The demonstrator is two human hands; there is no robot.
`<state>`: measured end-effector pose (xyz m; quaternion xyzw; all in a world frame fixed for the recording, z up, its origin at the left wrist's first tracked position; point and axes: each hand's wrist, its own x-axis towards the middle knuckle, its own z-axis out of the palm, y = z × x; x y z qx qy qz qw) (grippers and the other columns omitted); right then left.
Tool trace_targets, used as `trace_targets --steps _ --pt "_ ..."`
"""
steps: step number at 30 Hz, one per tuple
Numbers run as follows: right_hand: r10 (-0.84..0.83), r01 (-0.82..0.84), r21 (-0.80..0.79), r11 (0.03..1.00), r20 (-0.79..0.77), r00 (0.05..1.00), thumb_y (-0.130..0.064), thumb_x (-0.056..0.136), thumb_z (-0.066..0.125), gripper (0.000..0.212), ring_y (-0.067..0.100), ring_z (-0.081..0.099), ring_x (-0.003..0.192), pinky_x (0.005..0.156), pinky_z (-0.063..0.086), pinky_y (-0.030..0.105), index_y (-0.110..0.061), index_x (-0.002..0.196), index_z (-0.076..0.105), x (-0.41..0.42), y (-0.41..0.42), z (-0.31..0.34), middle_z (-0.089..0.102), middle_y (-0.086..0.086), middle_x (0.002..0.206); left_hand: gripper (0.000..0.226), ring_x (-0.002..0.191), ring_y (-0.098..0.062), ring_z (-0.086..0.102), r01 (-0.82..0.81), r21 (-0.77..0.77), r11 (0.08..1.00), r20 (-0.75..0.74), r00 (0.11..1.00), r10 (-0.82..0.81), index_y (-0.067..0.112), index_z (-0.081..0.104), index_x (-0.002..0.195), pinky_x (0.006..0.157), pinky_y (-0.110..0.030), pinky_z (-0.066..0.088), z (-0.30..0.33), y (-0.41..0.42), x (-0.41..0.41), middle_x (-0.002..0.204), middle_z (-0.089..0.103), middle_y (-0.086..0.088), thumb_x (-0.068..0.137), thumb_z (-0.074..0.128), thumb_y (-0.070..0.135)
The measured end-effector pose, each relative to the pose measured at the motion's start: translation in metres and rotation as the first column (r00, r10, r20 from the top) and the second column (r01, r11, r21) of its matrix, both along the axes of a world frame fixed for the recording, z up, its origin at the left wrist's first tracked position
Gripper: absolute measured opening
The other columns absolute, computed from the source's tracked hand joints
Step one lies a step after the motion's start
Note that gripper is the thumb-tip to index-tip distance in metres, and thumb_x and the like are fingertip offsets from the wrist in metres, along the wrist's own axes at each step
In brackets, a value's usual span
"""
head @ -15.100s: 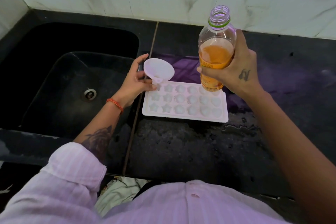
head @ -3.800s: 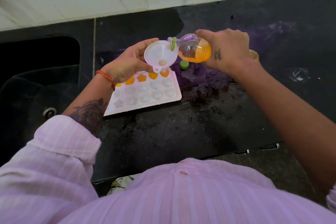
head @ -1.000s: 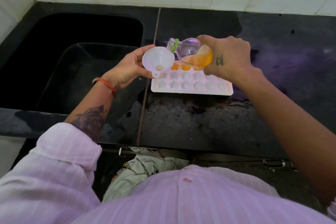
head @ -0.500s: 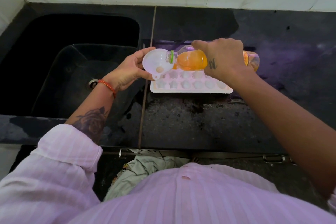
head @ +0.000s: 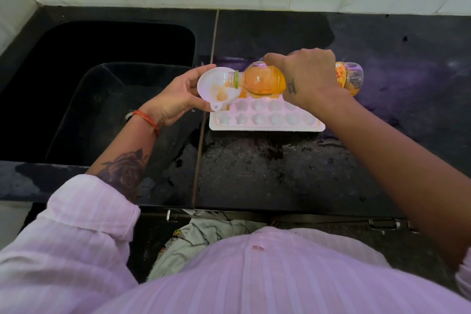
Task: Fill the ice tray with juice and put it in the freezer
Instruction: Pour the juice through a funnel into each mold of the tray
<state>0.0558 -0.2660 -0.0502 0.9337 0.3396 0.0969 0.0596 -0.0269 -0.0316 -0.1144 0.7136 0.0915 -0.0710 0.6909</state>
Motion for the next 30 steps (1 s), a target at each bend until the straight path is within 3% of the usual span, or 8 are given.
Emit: trace_targets --steps 6,12,15,17,21,26,30 --pt "-0.048 0.05 0.055 0.997 -0.046 0.998 -0.026 0.081 0.068 0.046 0.026 0.05 0.069 0.064 0.034 0.031 -0.032 0.123 0.049 0.001 -0.003 0.0 0.049 0.003 0.073 0.076 0.115 -0.018 0.057 -0.003 -0.024 1.0 0.008 1.0 0.004 0.03 0.054 0.12 0.073 -0.026 0.057 0.008 -0.002 0.001 0.124 0.057 0.002 0.062 0.069 -0.017" --pt "-0.085 0.106 0.126 0.986 -0.16 0.983 -0.028 0.073 0.076 0.063 0.026 0.053 0.076 0.065 0.033 0.03 -0.037 0.128 0.046 -0.004 -0.013 0.005 0.064 0.004 0.09 0.077 0.117 -0.018 0.055 -0.012 -0.021 1.0 0.016 1.0 0.012 0.023 0.05 0.127 0.075 -0.026 0.058 0.015 -0.003 0.002 0.126 0.055 0.002 0.064 0.066 -0.018" --pt "-0.133 0.159 0.132 0.978 -0.189 0.973 -0.026 0.071 0.076 0.068 0.023 0.046 0.073 0.064 0.03 0.03 -0.037 0.13 0.045 -0.005 -0.02 0.009 0.056 0.001 0.081 0.073 0.118 -0.019 0.054 -0.01 -0.008 1.0 0.036 0.999 0.01 0.024 0.051 0.125 0.077 -0.026 0.058 0.019 -0.005 0.003 0.126 0.055 0.002 0.067 0.065 -0.018" --pt "-0.157 0.182 0.124 0.975 -0.187 0.97 -0.025 0.071 0.076 0.069 0.024 0.043 0.072 0.063 0.03 0.03 -0.037 0.13 0.044 -0.006 -0.025 0.01 0.051 0.001 0.079 0.073 0.117 -0.019 0.054 0.001 -0.009 1.0 0.04 0.999 -0.001 0.025 0.051 0.125 0.076 -0.026 0.058 0.021 -0.008 0.005 0.124 0.055 0.004 0.066 0.066 -0.017" --pt "-0.161 0.175 0.09 0.98 -0.141 0.977 -0.027 0.074 0.075 0.066 0.023 0.043 0.071 0.062 0.029 0.03 -0.037 0.131 0.043 -0.005 -0.032 0.008 0.061 0.005 0.086 0.076 0.119 -0.02 0.054 0.03 -0.026 0.999 0.019 0.999 -0.03 0.025 0.051 0.125 0.078 -0.028 0.058 0.019 -0.017 0.01 0.127 0.055 0.002 0.064 0.067 -0.017" --pt "-0.155 0.156 0.048 0.987 -0.032 0.987 -0.023 0.08 0.07 0.054 0.023 0.043 0.064 0.049 0.015 0.022 -0.033 0.127 0.047 -0.004 -0.037 0.005 0.046 0.002 0.071 0.077 0.121 -0.02 0.054 0.062 -0.023 0.998 -0.013 0.998 -0.062 0.024 0.051 0.127 0.083 -0.032 0.058 0.014 -0.025 0.016 0.132 0.054 -0.002 0.067 0.064 -0.022" --pt "-0.141 0.142 0.026 0.99 -0.018 0.99 -0.023 0.08 0.07 0.048 0.023 0.042 0.063 0.048 0.012 0.021 -0.031 0.122 0.049 -0.004 -0.039 0.005 0.046 0.003 0.07 0.076 0.124 -0.023 0.051 0.06 -0.01 0.998 -0.029 0.998 -0.06 0.027 0.052 0.125 0.085 -0.034 0.057 0.013 -0.029 0.019 0.135 0.052 -0.004 0.067 0.064 -0.022"
